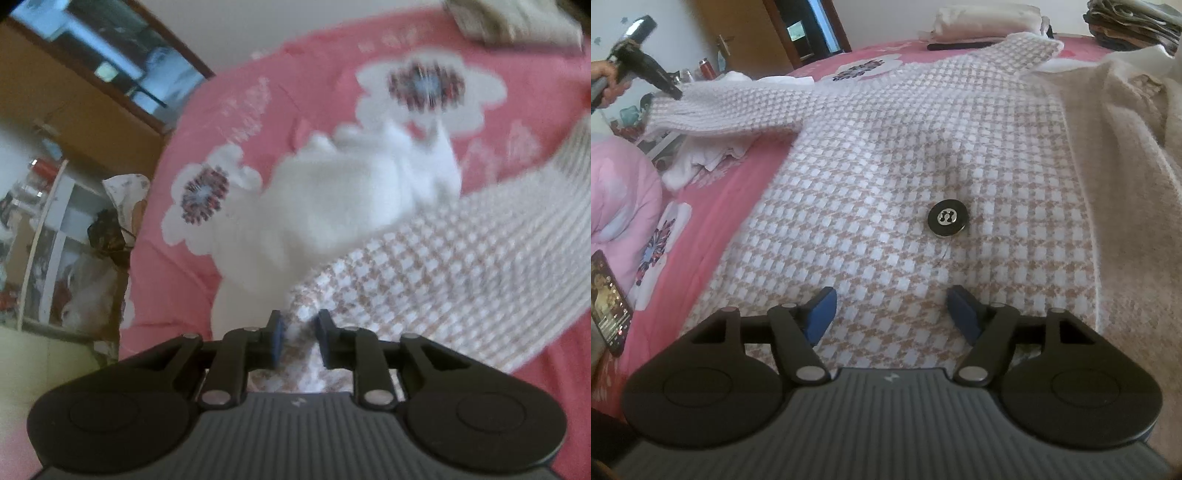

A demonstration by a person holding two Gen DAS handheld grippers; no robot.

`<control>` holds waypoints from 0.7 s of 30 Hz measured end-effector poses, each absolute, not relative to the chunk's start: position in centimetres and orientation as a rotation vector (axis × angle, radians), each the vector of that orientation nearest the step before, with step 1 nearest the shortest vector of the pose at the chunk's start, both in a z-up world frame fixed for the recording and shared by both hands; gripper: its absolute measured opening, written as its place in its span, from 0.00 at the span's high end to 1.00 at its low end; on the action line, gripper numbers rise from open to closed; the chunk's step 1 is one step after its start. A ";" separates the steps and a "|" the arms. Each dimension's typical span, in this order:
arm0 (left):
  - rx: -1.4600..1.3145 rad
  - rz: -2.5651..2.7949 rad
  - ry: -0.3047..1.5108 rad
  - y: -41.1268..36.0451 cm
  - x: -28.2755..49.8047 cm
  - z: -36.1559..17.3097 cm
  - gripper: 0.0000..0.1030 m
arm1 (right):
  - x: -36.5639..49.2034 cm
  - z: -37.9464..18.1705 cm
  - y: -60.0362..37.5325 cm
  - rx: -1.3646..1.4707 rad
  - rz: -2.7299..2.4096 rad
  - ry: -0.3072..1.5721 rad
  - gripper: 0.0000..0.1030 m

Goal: Fold clothes

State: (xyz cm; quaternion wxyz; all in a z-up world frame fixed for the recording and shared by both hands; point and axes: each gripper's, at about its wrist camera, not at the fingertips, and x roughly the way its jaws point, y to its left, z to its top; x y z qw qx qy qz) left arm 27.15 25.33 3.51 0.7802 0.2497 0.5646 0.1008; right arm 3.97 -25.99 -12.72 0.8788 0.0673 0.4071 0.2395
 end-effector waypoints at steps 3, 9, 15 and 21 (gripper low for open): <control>0.647 0.295 1.285 26.5 27.1 -0.1 0.71 | 3.9 -12.7 -25.7 0.128 0.509 0.846 0.29; 0.581 0.481 1.271 29.9 27.1 0.9 0.71 | 3.9 -12.6 -25.3 0.124 0.520 0.843 0.23; 0.465 0.300 1.065 22.7 27.1 5.1 0.68 | 3.9 -12.6 -25.4 0.130 0.522 0.840 0.23; 0.263 -0.046 1.088 13.0 27.7 0.5 0.67 | 3.7 -12.6 -25.1 0.118 0.514 0.832 0.23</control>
